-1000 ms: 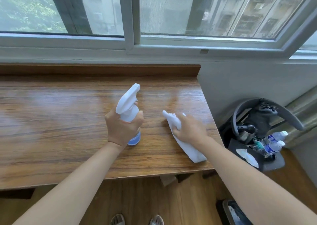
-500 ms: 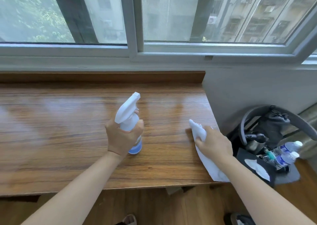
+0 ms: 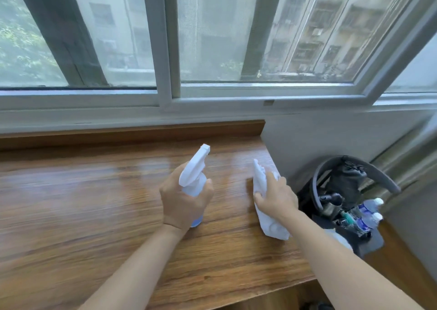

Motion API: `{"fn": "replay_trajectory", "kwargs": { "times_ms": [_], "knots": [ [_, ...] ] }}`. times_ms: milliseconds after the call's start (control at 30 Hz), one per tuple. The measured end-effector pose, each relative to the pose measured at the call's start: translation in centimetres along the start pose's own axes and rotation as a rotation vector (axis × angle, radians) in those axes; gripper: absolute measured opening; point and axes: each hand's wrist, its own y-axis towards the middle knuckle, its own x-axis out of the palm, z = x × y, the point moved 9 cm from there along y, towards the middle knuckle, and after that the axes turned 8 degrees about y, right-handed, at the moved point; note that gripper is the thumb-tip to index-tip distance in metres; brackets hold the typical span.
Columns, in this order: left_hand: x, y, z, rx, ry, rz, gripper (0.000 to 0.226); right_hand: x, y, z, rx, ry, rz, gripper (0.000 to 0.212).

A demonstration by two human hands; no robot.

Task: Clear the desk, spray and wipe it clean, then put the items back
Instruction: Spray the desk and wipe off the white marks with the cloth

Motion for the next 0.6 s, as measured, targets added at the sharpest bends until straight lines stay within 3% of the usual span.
{"fn": "replay_trajectory", "kwargs": {
  "times_ms": [100, 233, 433, 600],
  "knots": [
    [1.8, 1.5, -0.1, 0.016, -0.014, 0.006, 0.044, 0.3, -2.4, 0.6, -0.087, -0.017, 0.029, 0.039],
    [2.6, 2.3, -0.7, 0.033, 0.014, 0.04, 0.044, 0.1, -1.9, 1.2, -0.043, -0.007, 0.069, 0.037],
    [3.0, 1.9, -1.5, -0.005, -0.012, 0.039, 0.04, -1.4, 9.1, -0.2, 0.007, 0.029, 0.094, 0.035],
    [3.5, 1.9, -1.4, -0.069, 0.024, 0.077, 0.036, -0.7, 16.9, -5.0, -0.102, -0.038, 0.03, 0.036]
  ]
}}
